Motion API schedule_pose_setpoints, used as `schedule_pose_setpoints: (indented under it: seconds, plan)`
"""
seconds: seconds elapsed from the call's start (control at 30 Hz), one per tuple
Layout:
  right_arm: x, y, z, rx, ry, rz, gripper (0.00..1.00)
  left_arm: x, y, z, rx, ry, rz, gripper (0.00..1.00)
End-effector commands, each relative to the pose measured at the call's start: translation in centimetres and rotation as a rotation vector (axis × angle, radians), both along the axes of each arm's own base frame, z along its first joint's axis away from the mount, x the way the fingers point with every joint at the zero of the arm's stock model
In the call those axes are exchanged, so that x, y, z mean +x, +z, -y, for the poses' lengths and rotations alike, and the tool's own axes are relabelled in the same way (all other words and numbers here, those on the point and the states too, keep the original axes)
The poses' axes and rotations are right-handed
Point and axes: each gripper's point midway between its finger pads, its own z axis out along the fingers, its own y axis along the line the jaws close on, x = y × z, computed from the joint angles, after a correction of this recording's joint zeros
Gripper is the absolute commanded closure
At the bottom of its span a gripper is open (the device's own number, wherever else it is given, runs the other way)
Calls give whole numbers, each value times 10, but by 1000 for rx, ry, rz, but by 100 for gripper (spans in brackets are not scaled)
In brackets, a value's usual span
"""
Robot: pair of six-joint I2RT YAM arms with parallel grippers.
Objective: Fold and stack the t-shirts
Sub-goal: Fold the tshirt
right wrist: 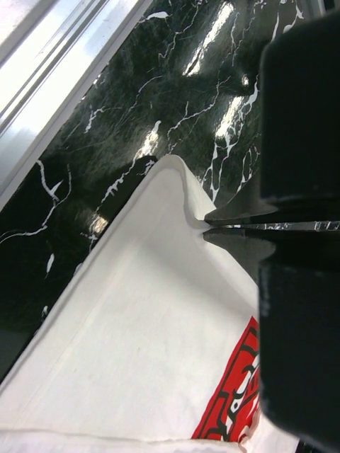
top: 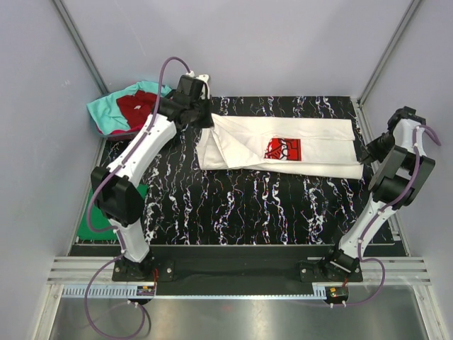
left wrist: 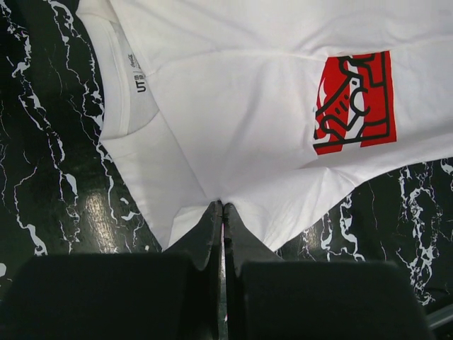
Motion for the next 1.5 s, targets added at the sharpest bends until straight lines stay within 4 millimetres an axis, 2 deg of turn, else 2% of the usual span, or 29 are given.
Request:
schedule_pose_setpoints:
  seconds: [0.0,0.2,0.23,0.27,0.53,0.8,0.97,1.47]
  plan:
    - [18,9,10,-25,-9,40,100,16,16,1,-26,15,39,100]
    - [42,17,11,-22,-10,82,100,35,17,0,-27,32,49,100]
    - [45,17,10,-21,-7,82,100,38,12,0,-24,34,40,100]
    - [46,16,8,-17,-3,77,100,41,15,1,-29,36,48,100]
    - [71,12,9,-13,3,88,100,56,7,-6,-29,69,34,100]
    - [83,1,15,-12,-3,87,100,73,4,-8,-51,89,37,100]
    - [89,1,19,-12,-7,95,100,81,4,-10,-61,104,49,100]
    - [108,-12,18,25,-12,138,100,91,-9,-16,-54,128,30,100]
